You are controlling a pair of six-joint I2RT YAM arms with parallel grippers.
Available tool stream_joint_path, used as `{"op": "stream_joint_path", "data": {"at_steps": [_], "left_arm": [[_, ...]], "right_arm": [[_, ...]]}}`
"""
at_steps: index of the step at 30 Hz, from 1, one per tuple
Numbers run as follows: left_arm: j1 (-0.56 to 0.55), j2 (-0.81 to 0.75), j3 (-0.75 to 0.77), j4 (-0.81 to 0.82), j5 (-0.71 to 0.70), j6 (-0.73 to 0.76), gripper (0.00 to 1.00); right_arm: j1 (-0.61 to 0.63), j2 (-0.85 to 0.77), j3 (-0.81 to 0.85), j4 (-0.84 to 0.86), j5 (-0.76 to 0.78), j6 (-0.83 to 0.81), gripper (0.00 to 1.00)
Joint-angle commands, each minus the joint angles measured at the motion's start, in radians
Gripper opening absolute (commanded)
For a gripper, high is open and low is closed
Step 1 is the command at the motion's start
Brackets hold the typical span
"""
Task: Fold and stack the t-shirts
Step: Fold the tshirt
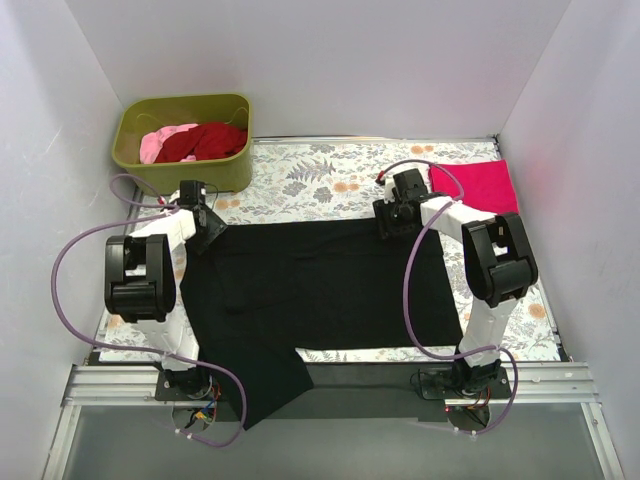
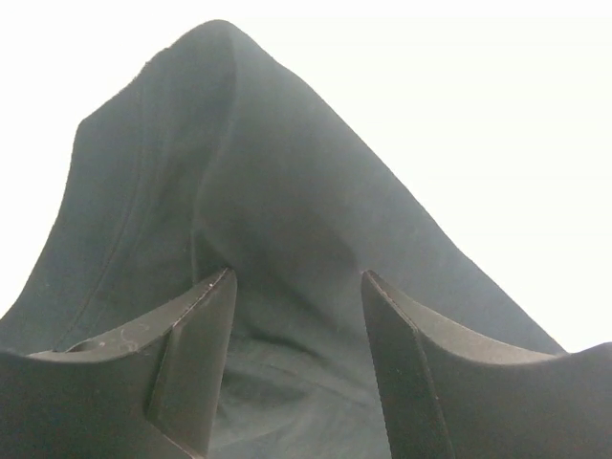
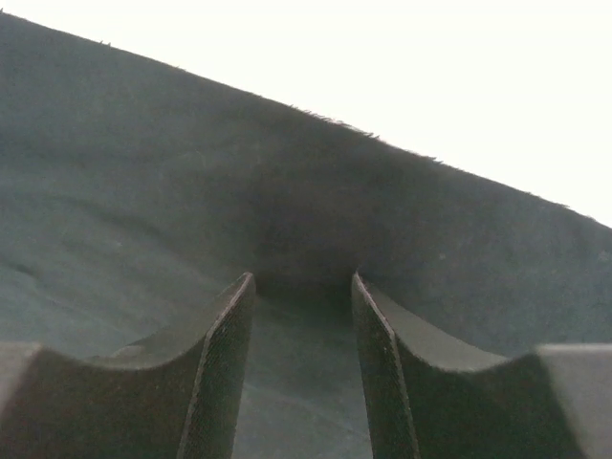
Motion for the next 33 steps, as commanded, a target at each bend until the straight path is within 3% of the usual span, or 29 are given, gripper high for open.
{"op": "stream_joint_path", "data": {"at_steps": [1,8,12,16,22,27,33], "left_arm": [[0.022,0.069,0.055,-0.005,-0.023,-0.039,0.51],[0.039,0.19,0.142,-0.002,-0.049,-0.113,0.51],[0.042,0.247,0.211,0.013,-0.008,-0.119,0.56],[0.042,0.206,0.234,0.013,0.023,-0.116,0.63],[0.039,-0.113,0.092,-0.062,0.027,-0.114,0.74],[0.032,-0.413,-0.026,-0.247,-0.031,-0.132,0.74],[0.016,-0.589,-0.117,-0.476,-0.071,-0.139,0.73]], "right_arm": [[-0.036,0.064,0.046,-0.007,-0.006,0.06,0.45],[-0.073,0.214,0.218,-0.012,-0.029,0.053,0.45],[-0.082,0.3,0.339,-0.017,-0.044,0.062,0.45],[-0.084,0.276,0.387,-0.018,-0.072,0.071,0.46],[-0.082,0.037,0.214,-0.017,-0.064,0.077,0.47],[-0.091,-0.239,-0.018,-0.035,-0.007,0.12,0.55],[-0.146,-0.499,-0.221,-0.093,-0.05,0.217,0.64]]}}
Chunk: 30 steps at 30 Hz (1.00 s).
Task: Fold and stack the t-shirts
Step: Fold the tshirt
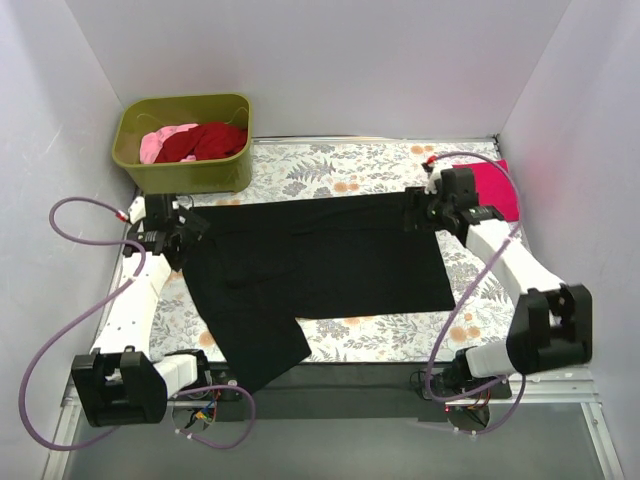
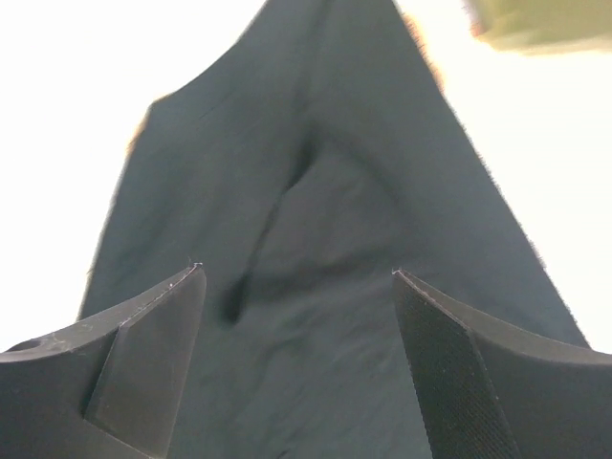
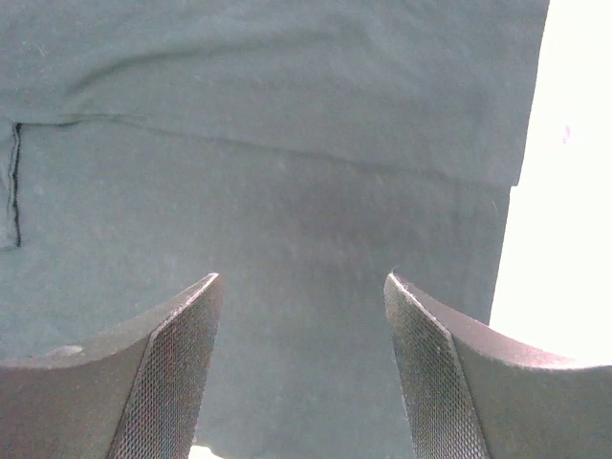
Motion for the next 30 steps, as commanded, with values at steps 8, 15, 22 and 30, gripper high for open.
{"op": "stream_joint_path", "data": {"at_steps": [8,15,22,30], "left_arm": [[-0.034,-0.013,-0.19,-0.348,-0.058,-0.112,0.7],[-0.082,0.053,-0.253,-0.361,-0.047,-0.21,0.63],[-0.096,0.066,-0.299,-0.333,-0.02,-0.247,0.53],[-0.11,0.072,-0.33,-0.247,-0.01,-0.246,0.45]], "right_arm": [[-0.067,-0.255,-0.29,-0.092,-0.018,0.09,0.63],[-0.073,-0.33,-0.339,-0.098,0.032,0.103,0.62],[-0.09,-0.343,-0.364,-0.098,0.051,0.126,0.58],[-0.099,-0.389,-0.375,-0.097,0.072,0.127,0.57]]}}
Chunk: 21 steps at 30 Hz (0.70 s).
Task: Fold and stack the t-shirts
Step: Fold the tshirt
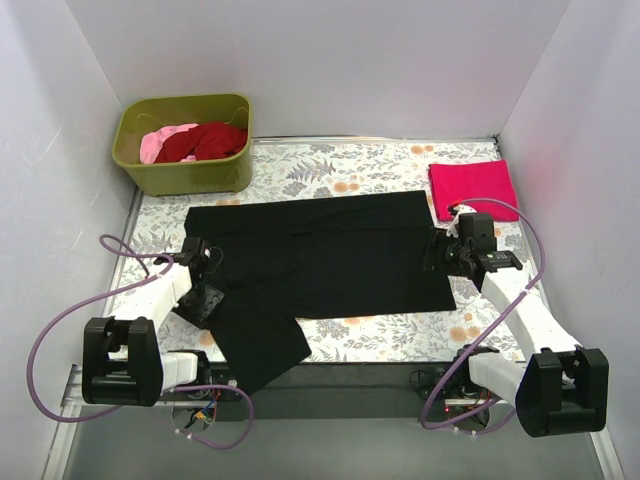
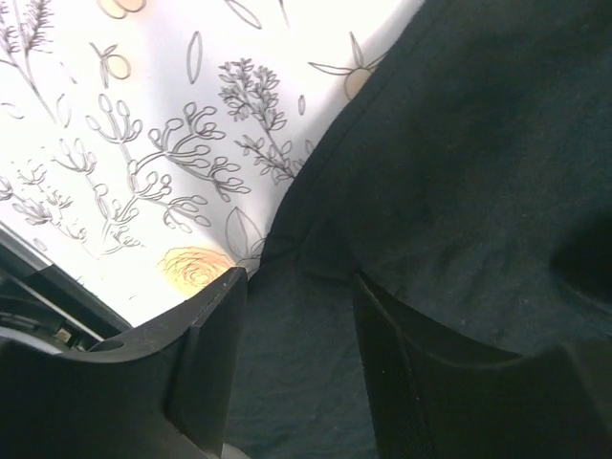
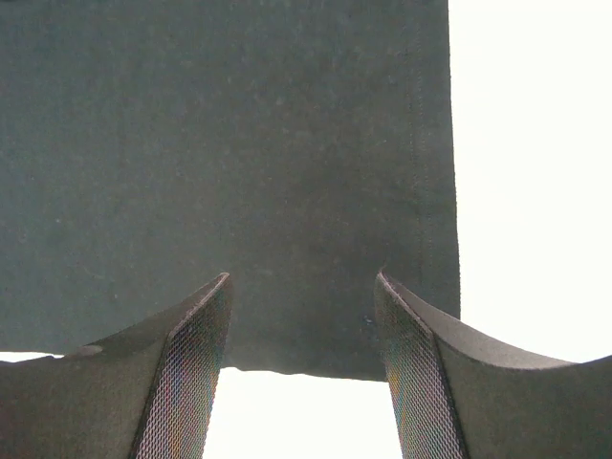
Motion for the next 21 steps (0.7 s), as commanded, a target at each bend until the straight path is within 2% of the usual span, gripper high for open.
{"op": "stream_joint_path", "data": {"at_steps": [1,6,9,13,14,16,21], "left_arm": [[-0.006,-0.007,-0.009,0.05,-0.001,-0.018,0.46],[-0.007,-0.029,-0.032,0.091,0.008,-0.013,0.49],[-0.007,-0.037,-0.042,0.114,0.027,-0.015,0.44],[-0.009,-0.049,-0.055,0.14,0.045,-0.003,0.24],[-0.009,-0.053,-0.056,0.142,0.053,0.0,0.14],[-0.012,-0.058,-0.053,0.15,0.062,0.02,0.01],[-0.014,-0.096,-0.044,0.14,0.09,0.034,0.0]], "right_arm": [[-0.008,-0.036,-0.008,0.01,0.022,0.011,0.57],[-0.017,-0.042,-0.038,0.008,0.05,0.026,0.56],[-0.038,-0.038,-0.051,-0.019,0.075,0.032,0.55],[-0.08,-0.055,-0.085,-0.056,0.123,0.055,0.53],[-0.089,-0.058,-0.091,-0.067,0.133,0.07,0.52],[-0.118,-0.068,-0.12,-0.071,0.151,0.075,0.52],[-0.232,-0.079,-0.163,-0.081,0.191,0.086,0.49]]}}
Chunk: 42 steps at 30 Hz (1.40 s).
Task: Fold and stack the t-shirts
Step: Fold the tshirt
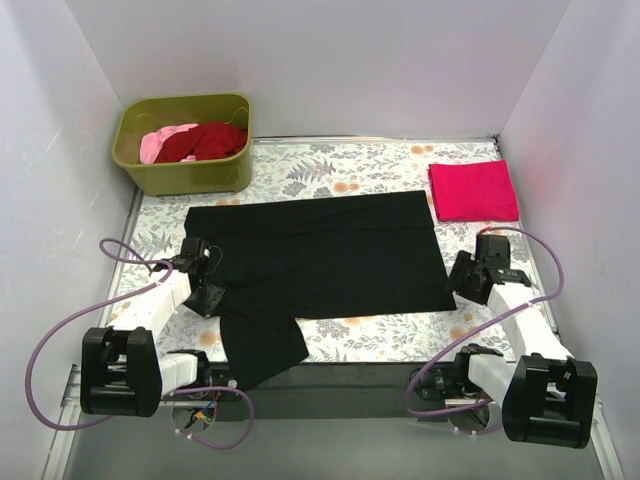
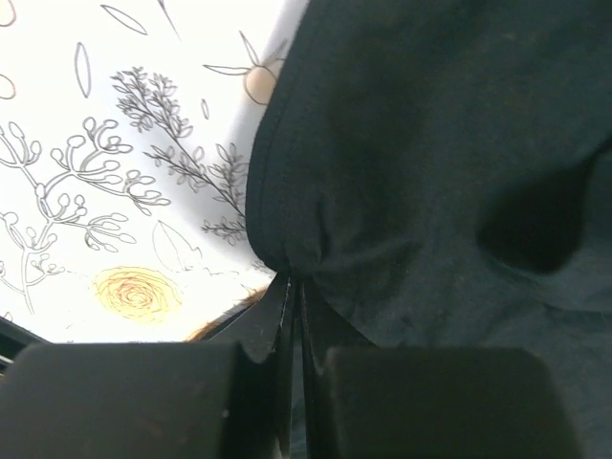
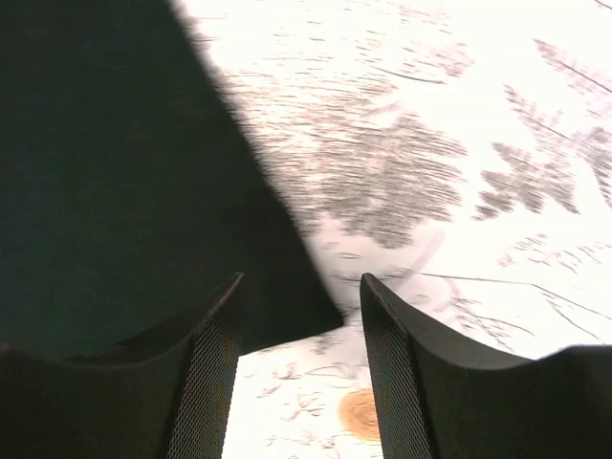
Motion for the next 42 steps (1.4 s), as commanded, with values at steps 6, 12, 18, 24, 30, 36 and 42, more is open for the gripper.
{"op": "stream_joint_path", "data": {"at_steps": [6,12,18,24,30,36,42], "left_arm": [[-0.004,-0.13,-0.006,0.019,0.043,0.017,0.0],[-0.004,-0.124,-0.012,0.036,0.054,0.026,0.0],[-0.004,-0.141,-0.009,0.03,0.051,0.023,0.0],[-0.004,-0.162,-0.005,0.015,0.039,0.014,0.0],[-0.004,-0.156,-0.003,0.012,0.037,0.013,0.0],[-0.004,-0.167,-0.022,0.044,0.046,0.008,0.0],[-0.004,-0.165,-0.026,0.055,0.054,0.014,0.0]], "right_arm": [[-0.091,0.029,-0.027,-0.011,-0.013,0.054,0.47],[-0.091,0.039,-0.087,0.039,-0.059,0.079,0.45],[-0.091,0.08,-0.081,0.044,-0.134,0.065,0.35],[-0.091,0.06,-0.101,0.027,-0.194,0.079,0.28],[-0.09,0.031,-0.047,-0.045,-0.071,0.102,0.28],[-0.091,0.039,-0.006,-0.149,-0.01,0.114,0.38],[-0.09,0.055,-0.007,-0.163,-0.013,0.143,0.39]]}}
